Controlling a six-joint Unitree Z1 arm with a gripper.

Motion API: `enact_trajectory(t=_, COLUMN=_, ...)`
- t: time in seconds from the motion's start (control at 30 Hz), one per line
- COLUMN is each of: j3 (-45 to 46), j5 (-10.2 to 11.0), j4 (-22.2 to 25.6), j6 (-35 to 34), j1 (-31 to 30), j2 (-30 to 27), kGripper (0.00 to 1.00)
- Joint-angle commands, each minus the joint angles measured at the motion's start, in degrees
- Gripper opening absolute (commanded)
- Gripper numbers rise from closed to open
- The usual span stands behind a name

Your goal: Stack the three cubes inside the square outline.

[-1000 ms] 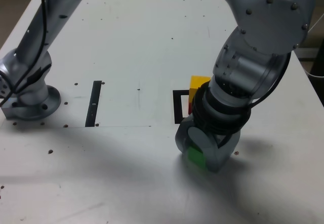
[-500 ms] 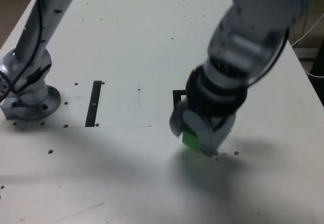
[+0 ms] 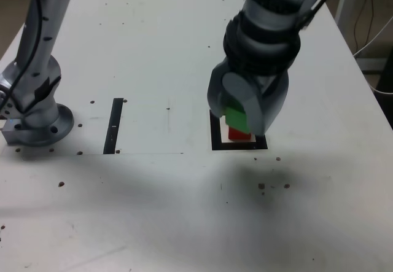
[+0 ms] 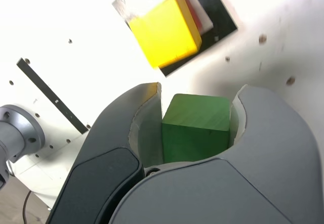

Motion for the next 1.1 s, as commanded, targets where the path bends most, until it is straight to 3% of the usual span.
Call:
enact_trajectory(t=0.0, j3=-0.3, j5=0.2, j4=1.0, j6=0.5, j1=0.7, j2=-1.0, kGripper=0.28)
enact_trajectory(t=0.4, j3=-0.4, j5=0.7, j4=1.8, j6=0.9, j1=4.5, j2=-2.8, kGripper=0.28)
enact_trajectory(t=0.87, j3=1.2, j5=-1.5, j4=2.0, j6=-4.6, j1=10.0, j2=-3.0, kGripper=0.28)
enact_trajectory(t=1.07, j3=1.6, j5=-3.5, j4=2.0, j6=-8.3, j1=11.0, j2=-2.9, kGripper=0.28)
